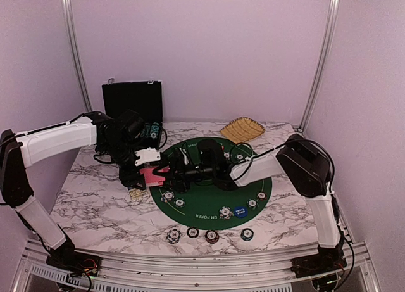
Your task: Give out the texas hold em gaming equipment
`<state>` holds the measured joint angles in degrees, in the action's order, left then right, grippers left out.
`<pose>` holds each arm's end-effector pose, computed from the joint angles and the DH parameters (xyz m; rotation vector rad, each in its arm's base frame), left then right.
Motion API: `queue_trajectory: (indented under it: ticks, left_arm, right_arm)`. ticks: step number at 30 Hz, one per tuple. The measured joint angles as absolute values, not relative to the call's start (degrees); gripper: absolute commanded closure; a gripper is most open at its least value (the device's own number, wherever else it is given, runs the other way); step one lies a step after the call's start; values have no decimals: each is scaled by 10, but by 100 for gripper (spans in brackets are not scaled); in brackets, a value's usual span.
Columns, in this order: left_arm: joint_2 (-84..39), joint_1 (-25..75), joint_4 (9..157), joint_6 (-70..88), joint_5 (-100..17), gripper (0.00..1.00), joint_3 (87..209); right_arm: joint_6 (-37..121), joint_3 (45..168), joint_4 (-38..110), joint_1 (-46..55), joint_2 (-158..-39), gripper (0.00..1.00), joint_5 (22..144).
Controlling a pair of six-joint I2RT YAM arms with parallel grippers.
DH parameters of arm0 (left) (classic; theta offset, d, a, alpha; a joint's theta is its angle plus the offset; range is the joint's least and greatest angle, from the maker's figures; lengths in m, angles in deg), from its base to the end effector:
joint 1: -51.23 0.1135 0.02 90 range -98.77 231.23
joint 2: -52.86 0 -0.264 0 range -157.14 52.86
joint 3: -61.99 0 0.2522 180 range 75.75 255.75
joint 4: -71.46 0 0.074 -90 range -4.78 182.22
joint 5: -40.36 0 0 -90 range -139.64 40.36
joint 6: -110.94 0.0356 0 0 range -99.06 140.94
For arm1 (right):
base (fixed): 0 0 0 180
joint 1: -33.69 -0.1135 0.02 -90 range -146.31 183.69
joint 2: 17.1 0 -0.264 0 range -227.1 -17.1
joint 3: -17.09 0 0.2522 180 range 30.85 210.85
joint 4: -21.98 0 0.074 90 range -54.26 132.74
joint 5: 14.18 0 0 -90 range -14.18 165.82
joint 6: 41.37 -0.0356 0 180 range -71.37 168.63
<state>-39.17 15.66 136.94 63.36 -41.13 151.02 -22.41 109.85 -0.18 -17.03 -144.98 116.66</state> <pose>0.2583 -0.1912 0.2625 1.7627 2.1152 -0.1732 0.2901 0.3915 0.1542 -0.2582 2.3209 1.9626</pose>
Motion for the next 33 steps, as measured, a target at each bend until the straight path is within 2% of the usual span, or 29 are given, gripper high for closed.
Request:
queue_trajectory:
  ticks: [25, 33]
  left_arm:
    - [-392, 159, 1374, 633, -415, 98, 1516]
    - [-392, 157, 1374, 633, -415, 98, 1518]
  right_arm:
    - [-195, 1144, 53, -174, -1450, 21, 1180]
    - [-204, 1154, 53, -188, -1465, 30, 1185]
